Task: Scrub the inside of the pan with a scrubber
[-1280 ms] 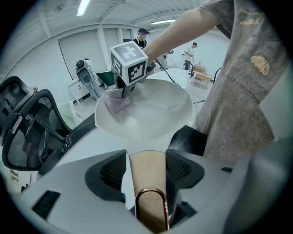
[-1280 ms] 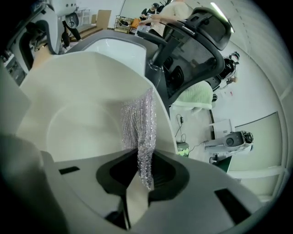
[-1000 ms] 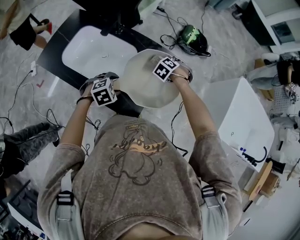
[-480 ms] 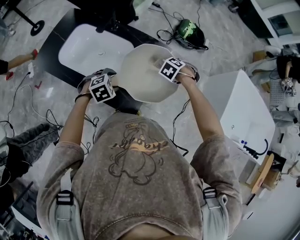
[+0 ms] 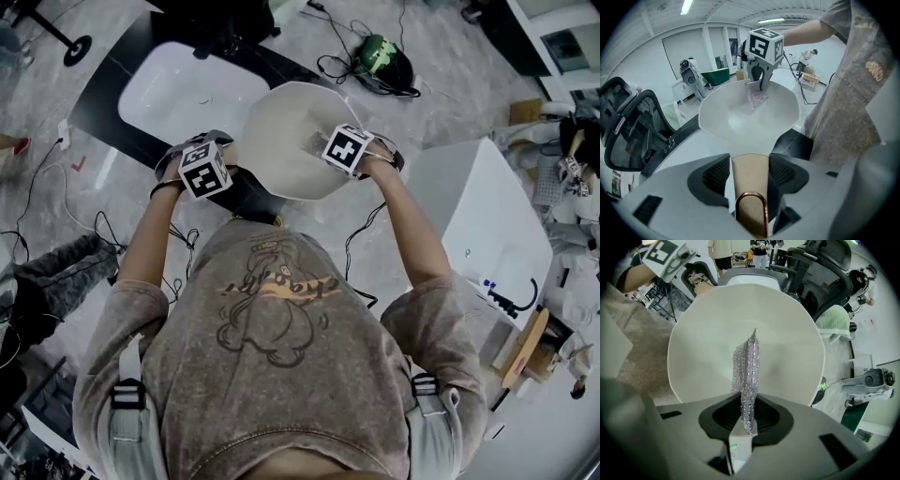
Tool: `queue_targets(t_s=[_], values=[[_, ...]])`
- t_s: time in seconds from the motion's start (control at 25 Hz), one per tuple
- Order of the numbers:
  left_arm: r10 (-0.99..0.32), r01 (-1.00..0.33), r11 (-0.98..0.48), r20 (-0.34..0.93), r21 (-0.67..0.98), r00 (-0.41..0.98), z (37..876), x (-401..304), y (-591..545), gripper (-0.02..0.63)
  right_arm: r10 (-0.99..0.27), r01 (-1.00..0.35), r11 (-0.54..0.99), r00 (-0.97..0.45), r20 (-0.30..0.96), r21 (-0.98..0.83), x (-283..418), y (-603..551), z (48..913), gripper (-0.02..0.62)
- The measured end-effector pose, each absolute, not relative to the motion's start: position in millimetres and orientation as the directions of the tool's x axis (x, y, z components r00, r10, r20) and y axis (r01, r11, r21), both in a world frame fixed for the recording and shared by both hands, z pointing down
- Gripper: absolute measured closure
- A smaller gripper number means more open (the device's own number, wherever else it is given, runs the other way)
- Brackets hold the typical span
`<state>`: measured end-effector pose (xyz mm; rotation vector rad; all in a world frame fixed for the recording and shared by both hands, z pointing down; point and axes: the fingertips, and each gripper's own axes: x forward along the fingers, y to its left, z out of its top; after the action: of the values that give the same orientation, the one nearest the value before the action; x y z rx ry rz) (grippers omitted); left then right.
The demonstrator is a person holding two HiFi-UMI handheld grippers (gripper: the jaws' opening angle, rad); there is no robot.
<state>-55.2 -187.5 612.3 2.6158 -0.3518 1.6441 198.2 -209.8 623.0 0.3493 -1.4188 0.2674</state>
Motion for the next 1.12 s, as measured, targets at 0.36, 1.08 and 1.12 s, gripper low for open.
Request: queue_targets(t_s=[0.36, 1.08, 1.12], values=[[-0.188, -0.218, -0.970, 0.899, -0.107, 0.396, 612.3, -56.5, -189.3, 0.331, 0.072, -0.336, 0.937, -0.075, 0.995, -0.093, 141.1, -168.7, 627.4, 0.515], [-0.202, -0.244, -0.963, 0.902, -0.113, 0.381, 612.5, -56.0, -187.3, 0.337, 0.192, -0.279, 0.918, -0.304, 0.933, -0.280, 48.1, -139.0, 619.6, 0.515], [-0.202, -0.243, -0.963, 0.902, -0.113, 0.381, 612.3, -55.4, -187.0, 0.337, 0.195, -0.283, 0.914, -0.319, 0.928, -0.289, 43.7, -140.0, 618.7, 0.515]])
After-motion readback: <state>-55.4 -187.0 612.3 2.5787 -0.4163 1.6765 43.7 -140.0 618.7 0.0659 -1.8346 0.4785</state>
